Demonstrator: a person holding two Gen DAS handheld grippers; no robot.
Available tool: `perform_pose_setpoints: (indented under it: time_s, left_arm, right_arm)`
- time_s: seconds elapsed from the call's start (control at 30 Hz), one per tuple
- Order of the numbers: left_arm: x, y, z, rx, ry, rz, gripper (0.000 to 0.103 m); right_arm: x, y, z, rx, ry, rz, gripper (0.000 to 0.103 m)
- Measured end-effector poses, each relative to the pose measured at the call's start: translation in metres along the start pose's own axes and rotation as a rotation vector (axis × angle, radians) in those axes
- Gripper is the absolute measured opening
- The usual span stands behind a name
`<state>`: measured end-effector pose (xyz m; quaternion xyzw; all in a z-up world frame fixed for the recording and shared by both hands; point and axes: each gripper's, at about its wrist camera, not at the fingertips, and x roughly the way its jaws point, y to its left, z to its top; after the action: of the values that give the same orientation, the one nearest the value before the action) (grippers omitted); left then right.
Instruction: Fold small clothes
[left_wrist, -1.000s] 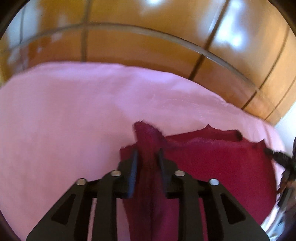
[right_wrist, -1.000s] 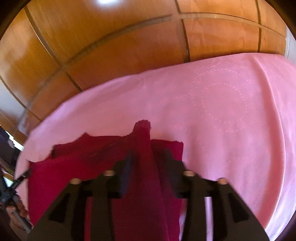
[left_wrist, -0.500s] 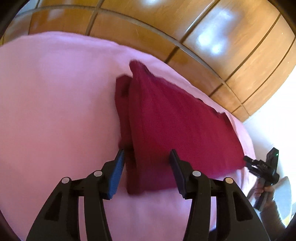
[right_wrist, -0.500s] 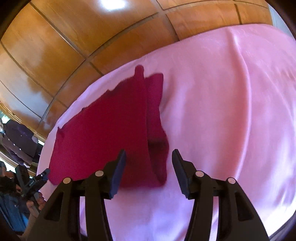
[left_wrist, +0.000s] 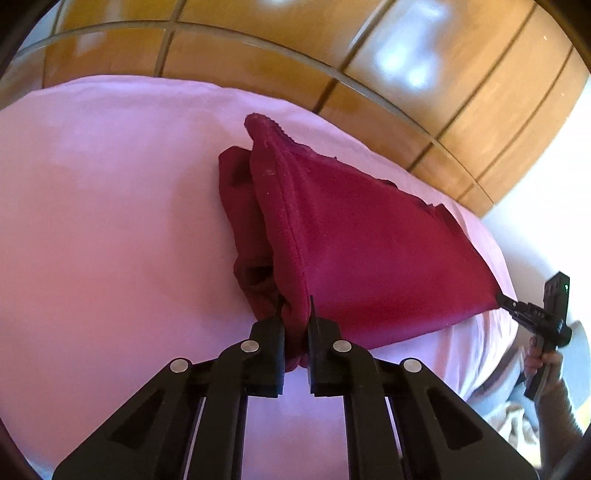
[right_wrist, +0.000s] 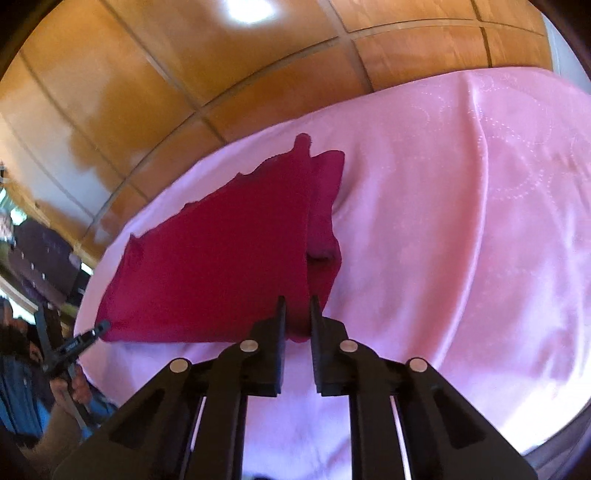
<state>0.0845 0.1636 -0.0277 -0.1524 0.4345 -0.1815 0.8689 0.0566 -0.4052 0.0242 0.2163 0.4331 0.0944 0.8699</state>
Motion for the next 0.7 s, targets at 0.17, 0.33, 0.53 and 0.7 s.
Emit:
perform_pose_setpoints:
  time_s: [0.17, 0.33, 0.53, 0.7]
  left_arm:
    - [-0.004, 0.001, -0.025, 0.001, 0.046, 0.017, 0.008]
    - [-0.016, 0.007, -0.005, -0.049, -0.018, -0.002, 0.036]
    - [0.0, 0.02, 0.046, -0.088, -0.065, 0.006, 0.047]
    - [0.035, 0.03, 0.084, -0.157, -0.046, -0.006, 0.053]
  right_arm:
    - [0.009, -0.009, -0.027, 0.035, 0.067, -0.015, 0.011]
    - [0.004, -0.004, 0.002, 0.021, 0.003, -0.024, 0.038]
    - [0.031, 0.001, 0.066, -0.012, -0.044, -0.083, 0.041]
    - [0.076, 0.003, 0.109, 0.0, -0.024, -0.102, 0.041]
